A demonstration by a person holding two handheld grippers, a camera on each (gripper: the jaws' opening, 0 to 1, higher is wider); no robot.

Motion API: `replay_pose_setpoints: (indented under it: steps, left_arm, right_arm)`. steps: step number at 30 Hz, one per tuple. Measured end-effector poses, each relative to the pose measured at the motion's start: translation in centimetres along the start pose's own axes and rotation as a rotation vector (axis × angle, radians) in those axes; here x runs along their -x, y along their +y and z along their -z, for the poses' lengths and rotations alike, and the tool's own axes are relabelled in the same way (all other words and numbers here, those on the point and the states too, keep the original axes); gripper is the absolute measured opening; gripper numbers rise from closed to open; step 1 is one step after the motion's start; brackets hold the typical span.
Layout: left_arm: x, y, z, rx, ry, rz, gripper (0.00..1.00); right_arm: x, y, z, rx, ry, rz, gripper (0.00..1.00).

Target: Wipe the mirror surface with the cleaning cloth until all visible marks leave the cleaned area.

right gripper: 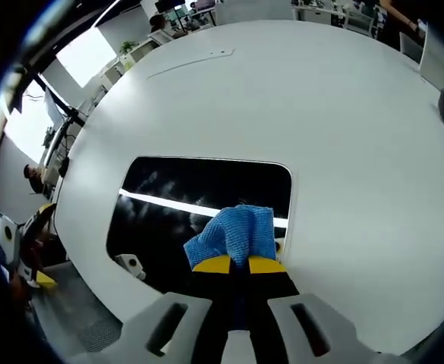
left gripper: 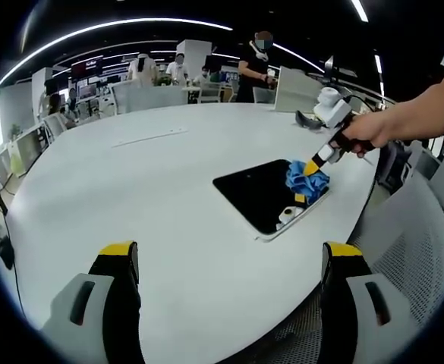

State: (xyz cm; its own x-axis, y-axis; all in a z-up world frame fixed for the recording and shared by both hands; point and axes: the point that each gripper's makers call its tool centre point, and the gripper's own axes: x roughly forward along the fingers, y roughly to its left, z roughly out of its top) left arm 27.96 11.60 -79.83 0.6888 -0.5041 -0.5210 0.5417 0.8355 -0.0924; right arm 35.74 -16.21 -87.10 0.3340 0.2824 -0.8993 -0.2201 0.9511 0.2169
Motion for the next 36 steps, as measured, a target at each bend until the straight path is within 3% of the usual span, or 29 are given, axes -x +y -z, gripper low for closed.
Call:
replay_pose_setpoints:
  steps: [21, 26, 29, 36]
  left_arm:
    - [0.0, -0.1, 0.1, 0.002, 0.007, 0.000, 0.99]
    - [-0.1, -0.1, 0.1, 0.007, 0.009, 0.003, 0.99]
    - [0.0, -0.1, 0.1, 0.010, 0.008, 0.002, 0.99]
    - [-0.1, 0.0, 0.1, 0.012, 0.007, 0.003, 0.99]
  right_arm:
    - [1.4, 0.0, 3.0, -0.066, -0.017, -0.038, 0.00]
    - [1.4, 0.2, 2.9, -0.087, -0.024, -0.032, 0.00]
    - [1.2, 0.2, 2.9, -0.030, -0.014, -0.025, 0.00]
    - [1.3, 0.3, 2.9, -0.067, -0.004, -0.010, 0.00]
